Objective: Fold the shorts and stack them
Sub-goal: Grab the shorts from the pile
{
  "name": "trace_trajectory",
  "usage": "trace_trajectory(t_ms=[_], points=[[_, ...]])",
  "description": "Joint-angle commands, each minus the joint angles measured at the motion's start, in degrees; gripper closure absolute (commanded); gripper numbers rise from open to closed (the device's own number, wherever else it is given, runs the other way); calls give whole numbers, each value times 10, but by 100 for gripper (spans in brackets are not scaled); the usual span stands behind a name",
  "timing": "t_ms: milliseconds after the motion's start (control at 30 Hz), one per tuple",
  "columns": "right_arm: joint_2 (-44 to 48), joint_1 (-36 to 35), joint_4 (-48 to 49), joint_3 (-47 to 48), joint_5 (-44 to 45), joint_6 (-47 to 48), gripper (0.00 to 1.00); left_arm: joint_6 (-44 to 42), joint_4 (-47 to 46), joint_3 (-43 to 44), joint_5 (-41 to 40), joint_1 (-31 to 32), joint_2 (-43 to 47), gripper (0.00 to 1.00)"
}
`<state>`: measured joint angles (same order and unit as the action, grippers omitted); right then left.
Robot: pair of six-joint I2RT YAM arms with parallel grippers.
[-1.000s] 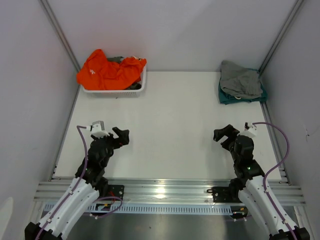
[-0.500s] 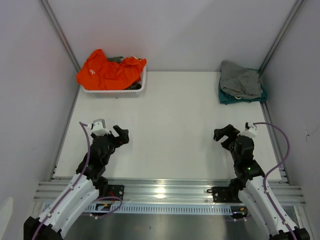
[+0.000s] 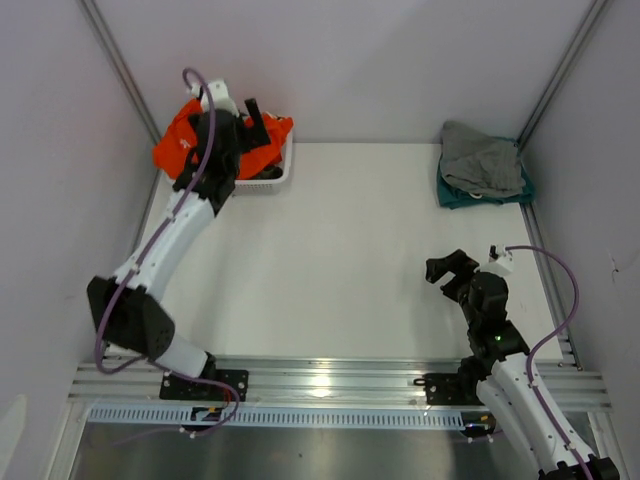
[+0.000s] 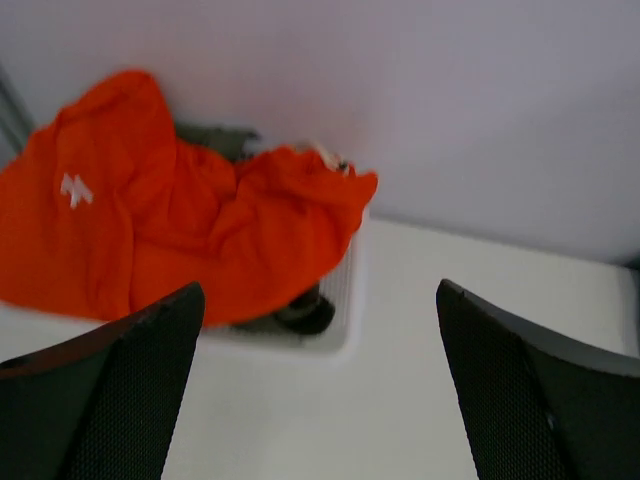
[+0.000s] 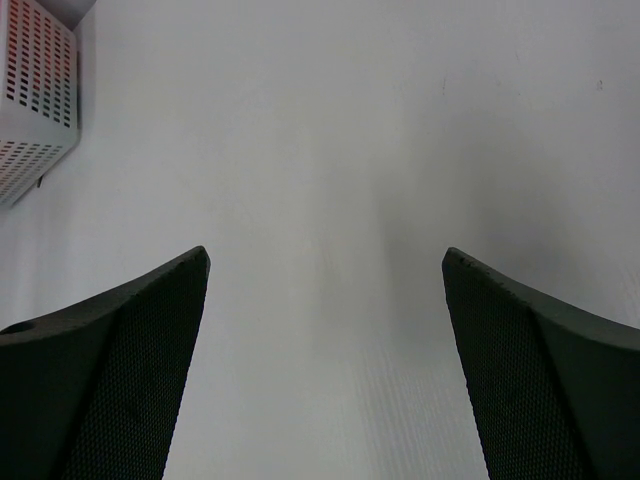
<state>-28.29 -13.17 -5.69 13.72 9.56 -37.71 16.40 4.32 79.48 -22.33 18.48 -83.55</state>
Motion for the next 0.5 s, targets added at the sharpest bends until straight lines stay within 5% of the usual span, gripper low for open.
trace_trajectory(t_ms=[0,133,300,467], points=[[4,-3,12,-4,-4,-8,1,-82,90,196,55,-27,-127,1],[6,-3,9,-2,-8,-7,1,-114,220,436,94,-42,-288,1],[9,-5,5,1,-3,-2,0,-122,226,586,120,-60,-439,1],[3,-6,8,-1,4,-2,1,-115,197,594,135,-69,-486,2]])
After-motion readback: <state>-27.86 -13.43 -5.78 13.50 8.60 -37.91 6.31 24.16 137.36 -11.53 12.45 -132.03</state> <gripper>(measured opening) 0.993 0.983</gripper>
